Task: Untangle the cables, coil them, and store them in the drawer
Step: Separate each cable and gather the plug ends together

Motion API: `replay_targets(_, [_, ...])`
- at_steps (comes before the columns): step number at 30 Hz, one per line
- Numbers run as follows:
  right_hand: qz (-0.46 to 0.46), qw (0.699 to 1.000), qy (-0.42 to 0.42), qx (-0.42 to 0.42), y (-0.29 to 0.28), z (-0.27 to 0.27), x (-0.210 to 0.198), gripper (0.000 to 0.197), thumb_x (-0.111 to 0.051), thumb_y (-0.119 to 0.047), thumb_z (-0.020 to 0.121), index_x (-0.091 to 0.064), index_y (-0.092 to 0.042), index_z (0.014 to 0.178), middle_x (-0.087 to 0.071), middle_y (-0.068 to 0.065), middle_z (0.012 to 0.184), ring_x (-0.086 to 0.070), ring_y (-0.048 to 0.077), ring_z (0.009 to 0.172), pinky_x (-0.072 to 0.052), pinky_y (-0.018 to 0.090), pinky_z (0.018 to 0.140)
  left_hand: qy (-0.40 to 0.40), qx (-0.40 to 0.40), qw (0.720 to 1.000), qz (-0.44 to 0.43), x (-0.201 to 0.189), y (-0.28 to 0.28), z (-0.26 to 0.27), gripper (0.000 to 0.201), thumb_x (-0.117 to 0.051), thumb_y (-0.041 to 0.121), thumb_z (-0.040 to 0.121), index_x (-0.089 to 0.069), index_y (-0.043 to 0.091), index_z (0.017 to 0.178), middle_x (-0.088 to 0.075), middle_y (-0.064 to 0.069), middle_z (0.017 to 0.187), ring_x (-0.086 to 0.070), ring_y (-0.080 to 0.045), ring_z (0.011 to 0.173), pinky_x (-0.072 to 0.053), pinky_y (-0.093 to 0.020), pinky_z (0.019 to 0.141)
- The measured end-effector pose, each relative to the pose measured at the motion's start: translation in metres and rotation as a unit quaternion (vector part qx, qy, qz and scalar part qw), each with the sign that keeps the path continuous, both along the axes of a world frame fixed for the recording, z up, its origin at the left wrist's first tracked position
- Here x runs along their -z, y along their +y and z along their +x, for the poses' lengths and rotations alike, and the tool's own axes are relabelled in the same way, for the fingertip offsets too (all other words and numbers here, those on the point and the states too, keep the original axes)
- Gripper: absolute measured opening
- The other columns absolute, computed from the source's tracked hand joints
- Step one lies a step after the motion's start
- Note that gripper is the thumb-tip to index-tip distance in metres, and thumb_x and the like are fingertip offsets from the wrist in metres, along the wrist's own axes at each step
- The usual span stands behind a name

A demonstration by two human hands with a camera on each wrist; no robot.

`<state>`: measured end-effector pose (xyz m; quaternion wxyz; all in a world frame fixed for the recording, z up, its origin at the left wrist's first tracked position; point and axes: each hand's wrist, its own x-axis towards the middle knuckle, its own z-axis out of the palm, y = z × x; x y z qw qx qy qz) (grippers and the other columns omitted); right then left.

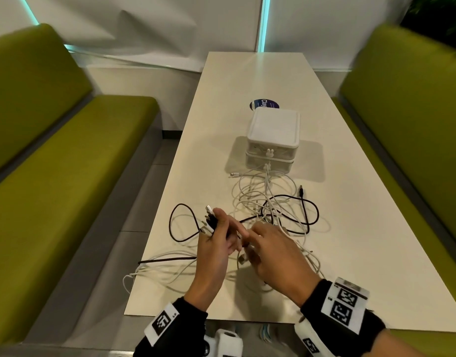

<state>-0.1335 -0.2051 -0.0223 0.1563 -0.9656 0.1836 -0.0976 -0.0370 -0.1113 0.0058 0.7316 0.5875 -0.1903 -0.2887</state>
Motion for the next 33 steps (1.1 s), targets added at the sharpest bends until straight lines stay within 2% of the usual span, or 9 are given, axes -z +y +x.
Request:
replay_targets(2, [-0.04, 0.999, 0.027, -0.018, -0.001, 0.001, 0.002, 0.026, -0.062, -0.02, 0.082, -0.055, -0.023, 0.107, -0.05, -0.001, 0.097, -0.051, 0.021, 0.086, -0.051, 0.037, 0.058, -0.002, 0.009, 1.0, -0.009, -0.003, 0.001, 0.001, 0.069, -0.035, 0.061, 0.087, -0.057, 0.0, 0.061, -0.023, 0.0, 0.046, -0.032, -0.016, 0.046, -0.032, -0.025, 0.051])
replay_targets(6, [-0.06, 0.996, 0.047, -0.04, -0.005, 0.002, 0.002, 0.021, -0.054, -0.024, 0.093, -0.052, -0.023, 0.114, -0.049, -0.001, 0.1, -0.051, 0.021, 0.086, -0.052, 0.038, 0.064, -0.008, 0.018, 0.999, -0.032, -0.012, 0.005, 0.0, 0.067, -0.03, 0.053, 0.093, -0.051, -0.002, 0.06, -0.032, 0.008, 0.042, -0.029, -0.013, 0.044, -0.026, -0.027, 0.051])
replay_targets(12, [-0.12, 0.992, 0.024, 0.04, -0.037, 0.01, -0.012, 0.02, -0.049, -0.038, 0.095, -0.06, -0.022, 0.1, -0.057, 0.0, 0.103, -0.058, 0.025, 0.09, -0.051, 0.039, 0.064, -0.025, 0.013, 0.998, -0.049, -0.016, 0.007, 0.003, 0.06, -0.034, 0.053, 0.091, -0.055, 0.012, 0.052, -0.044, 0.001, 0.05, -0.029, -0.013, 0.049, -0.02, -0.031, 0.053])
replay_targets(17, [-0.097, 0.989, -0.052, 0.098, -0.042, 0.007, -0.02, 0.017, -0.057, -0.027, 0.091, -0.064, -0.019, 0.104, -0.05, 0.003, 0.104, -0.052, 0.025, 0.097, -0.05, 0.039, 0.054, -0.09, 0.04, 0.994, -0.04, -0.022, 0.004, 0.0, 0.06, -0.032, 0.045, 0.093, -0.054, -0.001, 0.06, -0.043, 0.011, 0.043, -0.033, -0.002, 0.044, -0.028, -0.012, 0.049])
replay_targets(20, [-0.023, 0.995, -0.05, 0.088, -0.037, -0.002, -0.01, 0.018, -0.063, -0.027, 0.089, -0.07, -0.023, 0.105, -0.047, -0.002, 0.095, -0.053, 0.022, 0.093, -0.049, 0.035, 0.065, -0.091, 0.082, 0.992, -0.011, -0.015, 0.007, -0.003, 0.055, -0.034, 0.03, 0.099, -0.058, -0.004, 0.064, -0.044, 0.012, 0.039, -0.041, 0.003, 0.04, -0.033, -0.006, 0.048])
replay_targets(23, [0.009, 0.994, -0.09, 0.064, -0.04, -0.009, -0.007, 0.017, -0.069, -0.028, 0.086, -0.072, -0.028, 0.102, -0.051, -0.004, 0.104, -0.054, 0.016, 0.098, -0.05, 0.033, 0.071, -0.096, 0.093, 0.991, 0.03, -0.003, 0.01, -0.002, 0.055, -0.036, 0.027, 0.1, -0.061, -0.009, 0.067, -0.045, 0.014, 0.04, -0.044, 0.004, 0.043, -0.037, -0.004, 0.051])
replay_targets(28, [0.08, 0.991, -0.111, -0.005, -0.048, -0.015, -0.02, 0.01, -0.067, -0.039, 0.082, -0.068, -0.029, 0.084, -0.05, -0.008, 0.116, -0.054, 0.01, 0.108, -0.051, 0.038, 0.079, -0.239, 0.085, 0.964, 0.076, 0.017, 0.009, 0.01, 0.038, -0.046, 0.042, 0.093, -0.073, 0.014, 0.088, -0.061, 0.024, 0.067, -0.056, 0.007, 0.068, -0.038, -0.007, 0.066])
replay_targets(30, [0.108, 0.986, -0.127, -0.008, -0.047, -0.016, -0.024, 0.01, -0.069, -0.038, 0.079, -0.066, -0.029, 0.078, -0.05, -0.01, 0.121, -0.052, 0.008, 0.114, -0.05, 0.037, 0.082, -0.322, 0.084, 0.937, 0.105, 0.019, 0.007, 0.012, 0.026, -0.05, 0.035, 0.096, -0.072, 0.02, 0.096, -0.066, 0.022, 0.085, -0.058, 0.011, 0.083, -0.038, -0.004, 0.072])
replay_targets(33, [0.102, 0.987, -0.123, -0.004, -0.043, -0.019, -0.026, 0.016, -0.068, -0.044, 0.077, -0.065, -0.028, 0.074, -0.048, -0.013, 0.129, -0.051, 0.005, 0.116, -0.051, 0.035, 0.08, -0.4, 0.071, 0.905, 0.126, 0.023, 0.006, 0.015, 0.015, -0.053, 0.026, 0.097, -0.068, 0.025, 0.098, -0.065, 0.012, 0.095, -0.057, 0.008, 0.087, -0.038, -0.004, 0.074])
